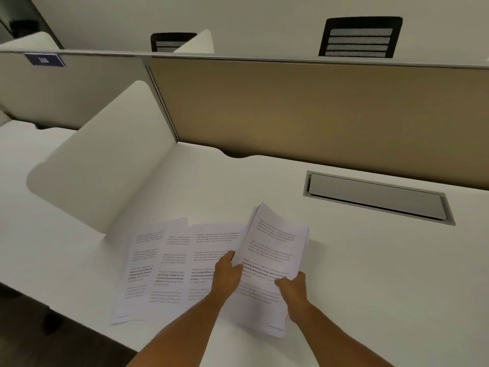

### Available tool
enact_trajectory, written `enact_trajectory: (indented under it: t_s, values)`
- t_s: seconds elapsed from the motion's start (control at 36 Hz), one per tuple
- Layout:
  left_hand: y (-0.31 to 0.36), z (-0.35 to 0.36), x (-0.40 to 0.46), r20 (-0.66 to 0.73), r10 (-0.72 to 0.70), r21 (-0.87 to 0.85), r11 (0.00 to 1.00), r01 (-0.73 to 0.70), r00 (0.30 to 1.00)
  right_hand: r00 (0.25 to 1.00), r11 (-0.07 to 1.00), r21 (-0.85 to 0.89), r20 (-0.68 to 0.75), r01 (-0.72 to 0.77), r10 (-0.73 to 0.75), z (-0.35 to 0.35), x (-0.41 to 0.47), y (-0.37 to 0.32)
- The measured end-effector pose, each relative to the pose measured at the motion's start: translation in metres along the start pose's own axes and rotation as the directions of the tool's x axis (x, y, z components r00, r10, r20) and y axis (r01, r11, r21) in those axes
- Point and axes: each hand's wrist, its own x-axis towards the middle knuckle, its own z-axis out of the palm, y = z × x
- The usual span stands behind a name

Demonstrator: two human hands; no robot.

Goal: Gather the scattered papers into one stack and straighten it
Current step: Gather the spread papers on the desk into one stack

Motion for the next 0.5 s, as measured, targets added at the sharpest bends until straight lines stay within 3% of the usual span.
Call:
enact_trajectory:
  t_s: [0.14,0.28,0.5]
  values:
    - [0.019,-0.014,-0.024,-0.085,-0.041,-0.138,0.99,0.029,0.996,0.999,0.996,0.08,-0.029,0.039,-0.037,-0.014,-0.015,-0.013]
    - [0.029,-0.033,-0.046,-0.156,-0.1,-0.311,0.949,0.047,0.983,0.981,0.99,0.004,0.134,0.143,-0.142,-0.011,-0.025,-0.029]
    - [0.003,-0.067,-0.062,-0.291,-0.09,-0.204,0.979,0.03,0.952,0.936,0.953,-0.127,0.26,0.274,-0.235,0.023,-0.041,-0.031]
